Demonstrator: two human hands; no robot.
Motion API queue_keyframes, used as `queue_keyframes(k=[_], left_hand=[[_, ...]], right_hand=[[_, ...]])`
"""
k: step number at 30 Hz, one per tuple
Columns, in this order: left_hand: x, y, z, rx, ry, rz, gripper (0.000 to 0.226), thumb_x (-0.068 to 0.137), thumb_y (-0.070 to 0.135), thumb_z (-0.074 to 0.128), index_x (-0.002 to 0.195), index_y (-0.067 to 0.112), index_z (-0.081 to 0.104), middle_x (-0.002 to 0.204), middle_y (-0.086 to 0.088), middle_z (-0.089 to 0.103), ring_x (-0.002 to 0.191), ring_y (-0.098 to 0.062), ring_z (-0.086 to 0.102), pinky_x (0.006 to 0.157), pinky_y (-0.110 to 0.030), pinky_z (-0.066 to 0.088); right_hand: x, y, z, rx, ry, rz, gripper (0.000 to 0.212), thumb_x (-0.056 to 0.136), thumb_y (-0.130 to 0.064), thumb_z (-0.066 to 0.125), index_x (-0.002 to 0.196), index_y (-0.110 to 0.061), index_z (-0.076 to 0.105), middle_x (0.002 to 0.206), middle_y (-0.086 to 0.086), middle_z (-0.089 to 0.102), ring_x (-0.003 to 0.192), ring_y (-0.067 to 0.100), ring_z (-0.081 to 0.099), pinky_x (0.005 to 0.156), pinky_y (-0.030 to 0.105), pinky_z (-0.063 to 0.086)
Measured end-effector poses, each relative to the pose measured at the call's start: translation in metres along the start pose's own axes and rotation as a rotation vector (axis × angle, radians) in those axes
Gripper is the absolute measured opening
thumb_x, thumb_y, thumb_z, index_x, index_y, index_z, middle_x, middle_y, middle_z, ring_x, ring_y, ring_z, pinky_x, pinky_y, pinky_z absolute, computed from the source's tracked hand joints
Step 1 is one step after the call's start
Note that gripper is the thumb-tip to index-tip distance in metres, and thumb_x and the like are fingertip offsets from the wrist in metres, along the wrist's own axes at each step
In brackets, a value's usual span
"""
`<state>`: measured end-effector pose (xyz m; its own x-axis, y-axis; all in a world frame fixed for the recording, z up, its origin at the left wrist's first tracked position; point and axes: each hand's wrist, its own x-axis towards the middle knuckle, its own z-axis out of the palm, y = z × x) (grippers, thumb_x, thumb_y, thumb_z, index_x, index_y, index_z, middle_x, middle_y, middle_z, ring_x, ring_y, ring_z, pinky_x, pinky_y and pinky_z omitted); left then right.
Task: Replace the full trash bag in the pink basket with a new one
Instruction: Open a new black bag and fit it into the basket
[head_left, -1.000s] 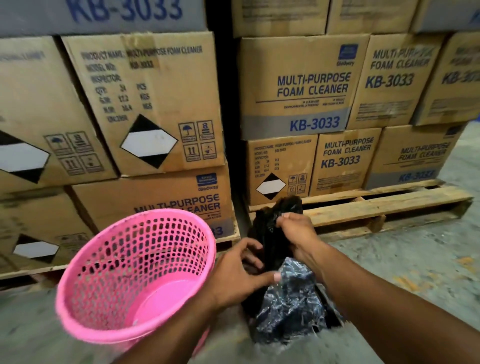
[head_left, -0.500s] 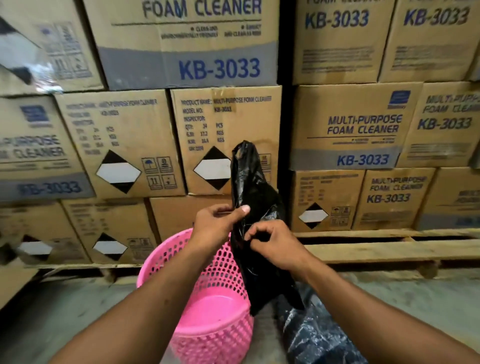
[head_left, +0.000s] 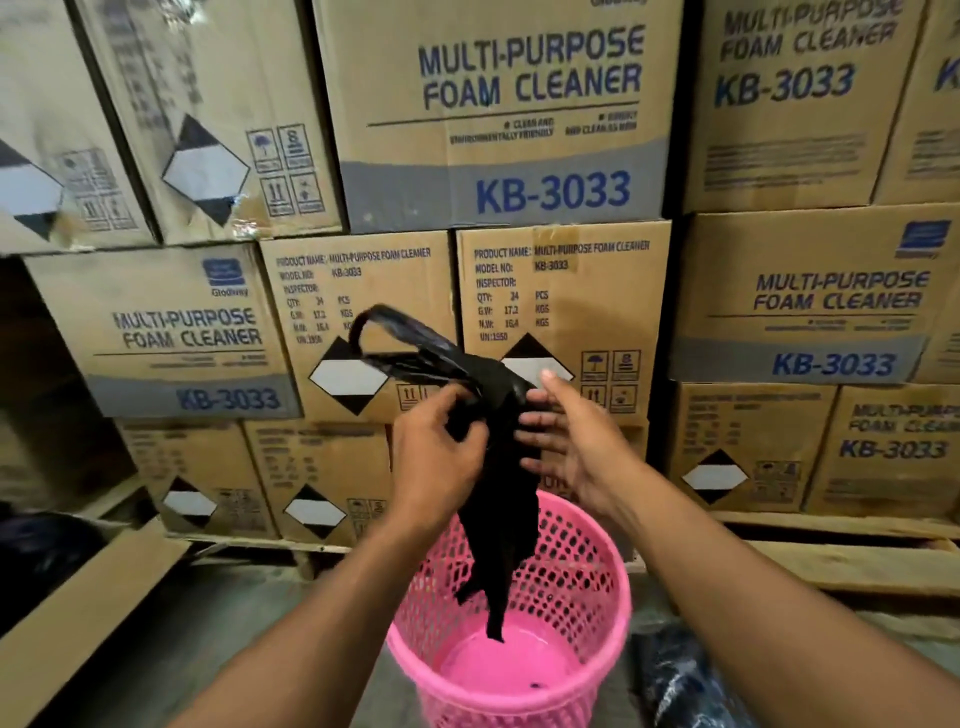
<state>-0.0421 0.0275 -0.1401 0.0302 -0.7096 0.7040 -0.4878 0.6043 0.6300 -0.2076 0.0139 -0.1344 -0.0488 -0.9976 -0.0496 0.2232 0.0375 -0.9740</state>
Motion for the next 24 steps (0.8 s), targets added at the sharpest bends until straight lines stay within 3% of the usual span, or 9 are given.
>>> queue_keyframes(k=[4,7,9,11,14,17,20,22,24], left_hand=[[-0.048,-0.033,0.001,0.132,-0.329,-0.044,0.039,0.075,0.006,0.070,0.113,0.017,0.075,0.121,0.001,0.067,0.111,-0.018,0.063,0.094,-0.034,0.054],[-0.084,-0.063,0.002,0.196,-0.456,-0.079,0.037,0.076,0.015,0.071,0.112,0.016,0.074,0.133,0.001,0.060,0.123,-0.020,0.056,0.100,-0.037,0.050],[-0.095,-0.077,0.004,0.218,-0.487,-0.047,0.032,0.076,0.014,0.071,0.107,0.017,0.076,0.135,0.002,0.058,0.125,-0.018,0.052,0.102,-0.032,0.047],[-0.097,-0.087,0.005,0.155,-0.451,-0.082,0.029,0.072,0.006,0.070,0.099,0.016,0.075,0.134,0.006,0.058,0.123,-0.013,0.052,0.099,-0.023,0.046],[-0.102,-0.098,0.008,0.072,-0.433,-0.143,0.022,0.071,0.002,0.071,0.088,0.016,0.070,0.126,0.010,0.060,0.115,-0.009,0.057,0.095,-0.021,0.050],[-0.109,-0.103,0.005,-0.213,-0.399,-0.448,0.024,0.077,0.005,0.068,0.096,0.018,0.064,0.113,0.005,0.068,0.108,-0.014,0.065,0.087,-0.032,0.058],[-0.099,-0.102,-0.002,-0.499,-0.359,-0.757,0.022,0.094,0.008,0.055,0.109,0.023,0.061,0.113,-0.001,0.071,0.104,-0.017,0.068,0.071,-0.018,0.056],[-0.083,-0.099,0.000,-0.544,-0.325,-0.941,0.017,0.100,0.025,0.048,0.112,0.023,0.060,0.116,-0.004,0.071,0.095,-0.018,0.069,0.068,-0.026,0.056],[-0.072,-0.098,0.007,-0.609,-0.381,-1.150,0.034,0.097,0.049,0.049,0.113,0.022,0.062,0.114,-0.006,0.071,0.095,-0.025,0.069,0.072,-0.035,0.056]], right_hand=[[0.007,0.019,0.011,-0.270,-0.022,0.007,0.068,0.057,-0.087,0.064,0.092,-0.029,0.076,0.089,-0.004,0.070,0.080,0.017,0.064,0.065,0.034,0.050],[0.009,0.052,0.013,-0.343,-0.119,0.035,0.070,0.051,-0.087,0.070,0.094,-0.033,0.074,0.091,-0.008,0.076,0.083,0.016,0.068,0.072,0.037,0.053],[0.008,0.075,0.015,-0.325,-0.182,0.092,0.062,0.053,-0.077,0.079,0.095,-0.031,0.074,0.092,-0.005,0.078,0.082,0.017,0.072,0.070,0.038,0.059],[0.008,0.095,0.017,-0.264,-0.215,0.092,0.049,0.061,-0.055,0.088,0.099,-0.025,0.076,0.095,0.005,0.079,0.082,0.023,0.075,0.069,0.037,0.060],[0.009,0.112,0.023,-0.295,-0.132,0.006,0.019,0.078,-0.017,0.081,0.097,-0.016,0.077,0.089,0.009,0.079,0.080,0.024,0.073,0.069,0.034,0.057],[0.010,0.103,0.023,-0.341,-0.042,0.004,0.012,0.084,-0.006,0.075,0.092,-0.014,0.076,0.088,0.007,0.079,0.084,0.023,0.073,0.076,0.033,0.058],[0.004,0.079,0.014,-0.455,-0.130,0.042,0.017,0.085,-0.003,0.073,0.096,-0.015,0.075,0.098,0.011,0.078,0.088,0.022,0.073,0.082,0.035,0.058],[-0.002,0.073,0.006,-0.507,-0.191,0.021,0.019,0.084,0.000,0.073,0.101,-0.008,0.075,0.100,0.014,0.076,0.090,0.022,0.072,0.084,0.035,0.058],[-0.007,0.077,-0.001,-0.548,-0.244,-0.014,0.015,0.083,0.003,0.073,0.094,-0.006,0.076,0.088,0.010,0.076,0.080,0.015,0.070,0.073,0.029,0.060]])
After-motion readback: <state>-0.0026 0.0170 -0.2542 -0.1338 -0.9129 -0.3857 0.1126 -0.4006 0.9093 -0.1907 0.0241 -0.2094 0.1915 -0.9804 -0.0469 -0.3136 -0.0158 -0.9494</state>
